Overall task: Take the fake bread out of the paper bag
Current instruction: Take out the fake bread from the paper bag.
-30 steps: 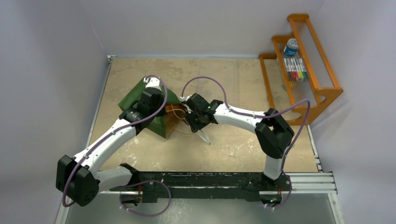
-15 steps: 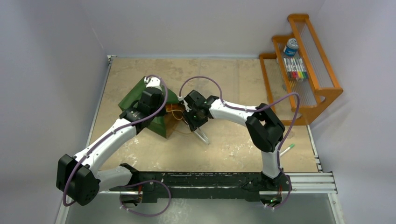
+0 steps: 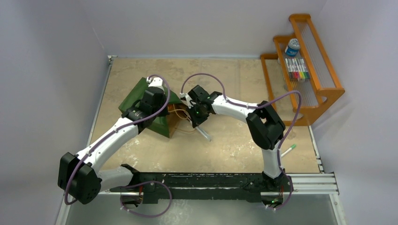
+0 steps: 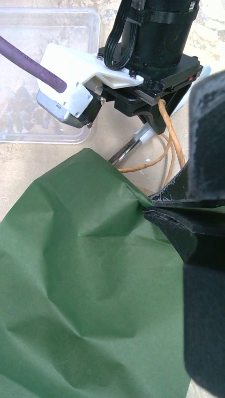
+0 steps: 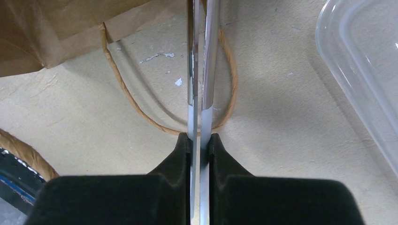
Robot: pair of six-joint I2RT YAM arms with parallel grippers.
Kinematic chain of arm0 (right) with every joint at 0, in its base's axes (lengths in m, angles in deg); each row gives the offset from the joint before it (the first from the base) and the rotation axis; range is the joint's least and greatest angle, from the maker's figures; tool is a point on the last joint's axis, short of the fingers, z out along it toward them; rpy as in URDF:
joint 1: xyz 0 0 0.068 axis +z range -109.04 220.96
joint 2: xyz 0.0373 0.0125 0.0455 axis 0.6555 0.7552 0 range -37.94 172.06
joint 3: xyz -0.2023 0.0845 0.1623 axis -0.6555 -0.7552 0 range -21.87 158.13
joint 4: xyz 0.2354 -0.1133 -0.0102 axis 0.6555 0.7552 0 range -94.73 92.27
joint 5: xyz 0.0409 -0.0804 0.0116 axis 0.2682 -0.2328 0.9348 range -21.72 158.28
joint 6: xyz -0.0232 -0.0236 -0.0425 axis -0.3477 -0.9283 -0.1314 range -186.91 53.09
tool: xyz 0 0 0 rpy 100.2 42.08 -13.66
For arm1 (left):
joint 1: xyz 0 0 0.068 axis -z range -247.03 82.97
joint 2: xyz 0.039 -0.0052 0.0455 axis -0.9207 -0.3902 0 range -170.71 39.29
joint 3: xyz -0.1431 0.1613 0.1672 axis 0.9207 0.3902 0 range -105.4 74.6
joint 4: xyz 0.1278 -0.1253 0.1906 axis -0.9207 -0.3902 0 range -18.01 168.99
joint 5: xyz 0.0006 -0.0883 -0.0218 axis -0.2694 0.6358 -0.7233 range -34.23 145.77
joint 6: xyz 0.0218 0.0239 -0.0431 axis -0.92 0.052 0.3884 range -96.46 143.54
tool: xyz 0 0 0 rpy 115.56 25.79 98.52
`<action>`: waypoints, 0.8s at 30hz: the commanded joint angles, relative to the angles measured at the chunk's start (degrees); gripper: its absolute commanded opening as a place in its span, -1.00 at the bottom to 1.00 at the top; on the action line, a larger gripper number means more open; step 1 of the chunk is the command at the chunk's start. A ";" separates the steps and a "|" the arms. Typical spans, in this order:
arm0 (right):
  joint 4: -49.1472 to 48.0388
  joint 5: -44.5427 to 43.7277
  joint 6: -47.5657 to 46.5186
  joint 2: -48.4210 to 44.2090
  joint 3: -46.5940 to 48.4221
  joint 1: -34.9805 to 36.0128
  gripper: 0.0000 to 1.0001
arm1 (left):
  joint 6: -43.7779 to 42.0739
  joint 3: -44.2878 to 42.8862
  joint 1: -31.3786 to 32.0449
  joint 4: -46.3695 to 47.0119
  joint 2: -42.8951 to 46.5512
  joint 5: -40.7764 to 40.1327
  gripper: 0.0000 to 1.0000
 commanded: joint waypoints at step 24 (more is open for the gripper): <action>-1.69 0.07 4.90 -19.13 -10.09 -0.08 -1.00 | 15.09 -10.11 0.03 4.02 -9.34 -16.04 -1.00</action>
